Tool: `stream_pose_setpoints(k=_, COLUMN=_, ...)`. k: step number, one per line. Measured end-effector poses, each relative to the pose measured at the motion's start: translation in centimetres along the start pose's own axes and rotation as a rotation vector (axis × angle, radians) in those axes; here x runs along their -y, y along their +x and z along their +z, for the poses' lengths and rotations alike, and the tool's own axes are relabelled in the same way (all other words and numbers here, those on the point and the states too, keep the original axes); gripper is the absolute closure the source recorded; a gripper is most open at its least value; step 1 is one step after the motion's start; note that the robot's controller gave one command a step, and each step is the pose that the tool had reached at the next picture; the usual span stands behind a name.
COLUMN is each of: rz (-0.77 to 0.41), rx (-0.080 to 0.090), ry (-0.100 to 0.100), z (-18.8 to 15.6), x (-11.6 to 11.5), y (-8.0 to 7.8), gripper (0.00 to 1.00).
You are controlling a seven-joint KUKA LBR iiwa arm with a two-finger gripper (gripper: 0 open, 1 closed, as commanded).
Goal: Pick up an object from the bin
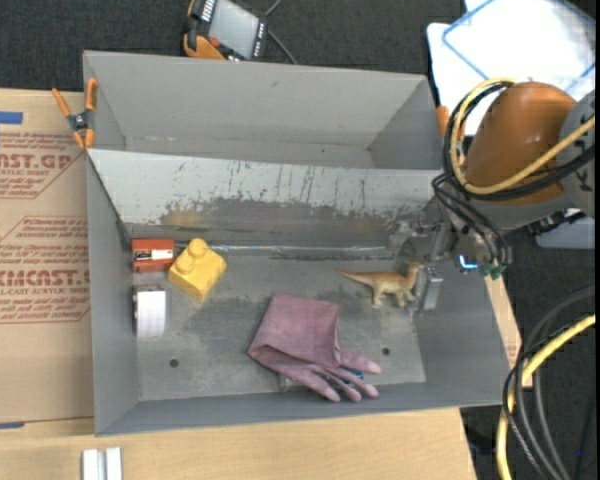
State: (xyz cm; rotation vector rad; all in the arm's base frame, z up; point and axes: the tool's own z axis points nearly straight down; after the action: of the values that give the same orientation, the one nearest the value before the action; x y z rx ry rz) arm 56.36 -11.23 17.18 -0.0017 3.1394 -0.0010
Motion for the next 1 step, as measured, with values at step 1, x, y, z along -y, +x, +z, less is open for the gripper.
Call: stream_pose_setpoints(k=1, rz=0.0, rx=0.0, ry=0.0, z=0.0, x=0.0, y=0.0, gripper=1.0)
